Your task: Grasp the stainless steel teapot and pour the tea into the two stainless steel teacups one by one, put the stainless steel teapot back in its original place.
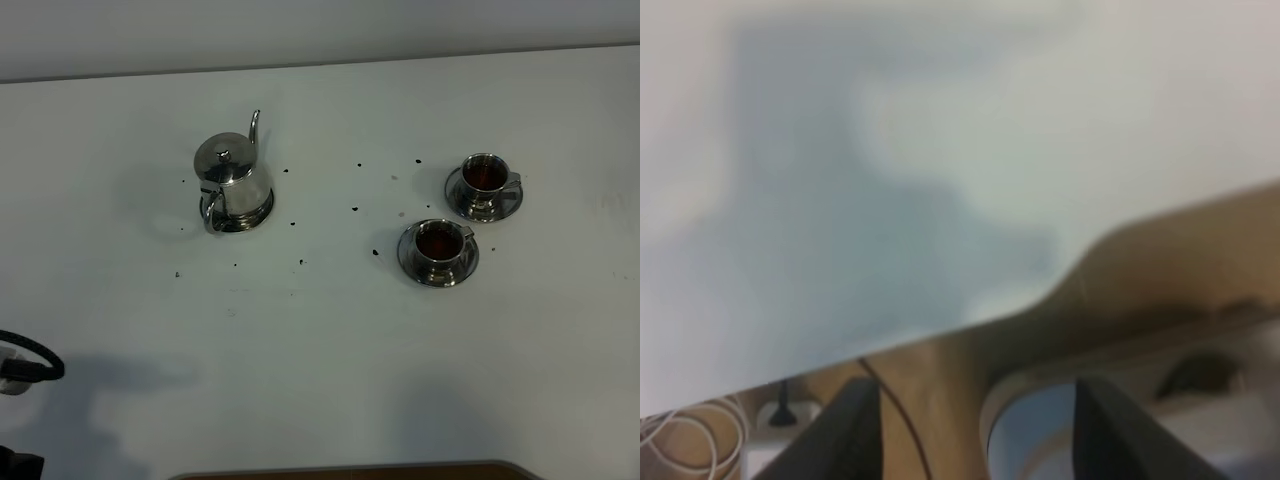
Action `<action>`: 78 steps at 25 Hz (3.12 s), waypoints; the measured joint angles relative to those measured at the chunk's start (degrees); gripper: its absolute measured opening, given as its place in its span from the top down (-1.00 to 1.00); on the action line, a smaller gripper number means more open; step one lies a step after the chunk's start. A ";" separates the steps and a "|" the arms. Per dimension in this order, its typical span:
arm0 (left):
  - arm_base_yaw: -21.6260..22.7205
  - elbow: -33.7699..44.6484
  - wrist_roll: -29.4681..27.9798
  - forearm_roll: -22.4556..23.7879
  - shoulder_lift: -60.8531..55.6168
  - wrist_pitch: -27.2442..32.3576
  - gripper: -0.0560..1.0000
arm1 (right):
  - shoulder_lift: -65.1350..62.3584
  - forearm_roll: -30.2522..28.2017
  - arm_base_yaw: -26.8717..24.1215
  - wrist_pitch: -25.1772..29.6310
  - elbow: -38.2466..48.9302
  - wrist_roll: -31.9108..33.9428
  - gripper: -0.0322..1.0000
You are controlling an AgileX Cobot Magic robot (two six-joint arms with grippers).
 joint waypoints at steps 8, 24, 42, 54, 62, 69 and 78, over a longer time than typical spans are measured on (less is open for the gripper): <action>8.75 0.00 0.00 0.05 -9.48 0.11 -0.02 | 0.00 0.00 0.00 0.00 0.00 0.00 0.13; 10.82 0.37 0.00 0.00 -24.24 0.15 -0.02 | 0.00 0.00 0.00 0.00 0.00 0.00 0.13; 11.43 0.37 0.00 0.05 -32.51 0.24 -0.02 | 0.00 0.00 0.00 0.00 0.00 0.00 0.13; 12.54 0.37 0.17 0.05 -32.51 0.24 -0.02 | 0.00 0.00 0.00 0.00 0.00 0.00 0.13; 12.54 0.37 0.15 0.05 -32.51 0.24 -0.02 | 0.00 0.00 0.00 0.00 0.00 0.00 0.13; 12.54 0.37 0.15 0.05 -32.51 0.24 -0.02 | 0.00 0.00 0.00 0.00 0.00 0.00 0.13; 12.54 0.37 0.15 0.05 -32.51 0.24 -0.02 | 0.00 0.00 0.00 0.00 0.00 0.00 0.13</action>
